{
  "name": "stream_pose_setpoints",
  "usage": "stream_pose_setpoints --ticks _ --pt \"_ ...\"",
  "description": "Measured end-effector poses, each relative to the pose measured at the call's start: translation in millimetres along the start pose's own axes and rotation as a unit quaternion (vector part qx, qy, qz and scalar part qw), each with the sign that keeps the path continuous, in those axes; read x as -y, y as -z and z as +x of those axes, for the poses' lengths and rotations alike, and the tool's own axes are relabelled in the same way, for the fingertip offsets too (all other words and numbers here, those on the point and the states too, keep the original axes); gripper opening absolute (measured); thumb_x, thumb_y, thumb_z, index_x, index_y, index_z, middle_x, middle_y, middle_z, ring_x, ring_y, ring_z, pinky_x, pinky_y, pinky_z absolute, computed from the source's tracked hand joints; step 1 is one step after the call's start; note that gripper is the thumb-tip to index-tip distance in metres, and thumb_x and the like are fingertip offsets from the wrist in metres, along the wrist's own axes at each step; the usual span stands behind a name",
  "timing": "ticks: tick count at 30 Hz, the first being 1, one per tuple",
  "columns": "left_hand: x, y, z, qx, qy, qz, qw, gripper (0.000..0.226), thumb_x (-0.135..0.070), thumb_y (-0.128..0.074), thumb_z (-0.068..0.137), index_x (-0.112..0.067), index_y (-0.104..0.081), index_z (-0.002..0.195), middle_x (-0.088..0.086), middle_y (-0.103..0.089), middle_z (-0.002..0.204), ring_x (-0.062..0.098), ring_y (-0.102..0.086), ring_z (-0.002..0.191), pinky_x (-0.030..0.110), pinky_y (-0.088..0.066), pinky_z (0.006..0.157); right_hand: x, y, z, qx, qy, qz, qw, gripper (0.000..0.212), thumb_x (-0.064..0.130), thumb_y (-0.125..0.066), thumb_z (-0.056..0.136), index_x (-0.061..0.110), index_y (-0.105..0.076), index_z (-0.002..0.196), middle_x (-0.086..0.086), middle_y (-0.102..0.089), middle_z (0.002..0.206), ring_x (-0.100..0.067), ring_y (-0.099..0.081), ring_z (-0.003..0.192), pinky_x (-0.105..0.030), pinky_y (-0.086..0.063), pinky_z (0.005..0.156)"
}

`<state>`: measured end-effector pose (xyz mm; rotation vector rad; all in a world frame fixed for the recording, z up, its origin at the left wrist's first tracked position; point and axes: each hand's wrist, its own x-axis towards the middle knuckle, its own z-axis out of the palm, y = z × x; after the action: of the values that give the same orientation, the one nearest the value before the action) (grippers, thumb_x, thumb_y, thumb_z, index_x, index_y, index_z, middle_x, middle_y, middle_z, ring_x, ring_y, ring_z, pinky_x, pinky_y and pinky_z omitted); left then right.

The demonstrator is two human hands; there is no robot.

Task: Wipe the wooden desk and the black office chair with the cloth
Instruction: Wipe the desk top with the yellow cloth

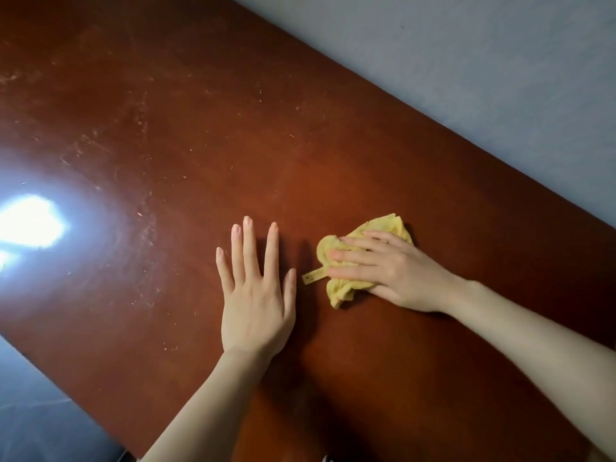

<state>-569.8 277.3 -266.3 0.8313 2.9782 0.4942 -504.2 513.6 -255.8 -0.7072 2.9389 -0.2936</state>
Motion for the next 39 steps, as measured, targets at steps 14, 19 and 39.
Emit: stream_pose_setpoints --ticks 14,19,39 --pt "1.9 -0.9 2.6 0.025 0.002 0.02 0.999 0.058 -0.041 -0.021 0.098 -0.016 -0.017 0.151 0.018 -0.007 0.159 0.029 0.002 0.147 0.05 0.003 0.117 -138.6 32.4 6.1 -0.192 -0.478 0.065 0.855 0.043 0.033 -0.046 0.096 0.027 -0.049 0.138 0.0 -0.043 0.147 -0.026 -0.034 0.137 -0.046 -0.023 0.113" --pt "3.4 -1.1 5.0 0.032 0.0 0.018 0.999 0.057 -0.041 -0.02 0.099 -0.017 -0.019 0.15 0.018 -0.008 0.158 0.03 0.0 0.147 0.051 0.001 0.117 -135.7 30.4 39.3 -0.227 -0.626 0.077 0.742 0.042 0.027 -0.044 0.099 0.032 -0.044 0.14 0.009 -0.036 0.151 -0.017 -0.023 0.142 -0.039 -0.014 0.115" --pt "1.4 -0.3 5.4 0.027 0.0 0.014 1.0 0.058 -0.041 -0.019 0.099 -0.016 -0.021 0.15 0.014 -0.009 0.159 0.027 0.001 0.147 0.043 0.009 0.118 59.7 -7.0 -52.5 0.041 0.028 0.03 0.998 0.058 0.024 -0.06 0.085 0.035 -0.042 0.14 0.013 -0.039 0.147 -0.011 -0.029 0.14 -0.036 -0.02 0.115"
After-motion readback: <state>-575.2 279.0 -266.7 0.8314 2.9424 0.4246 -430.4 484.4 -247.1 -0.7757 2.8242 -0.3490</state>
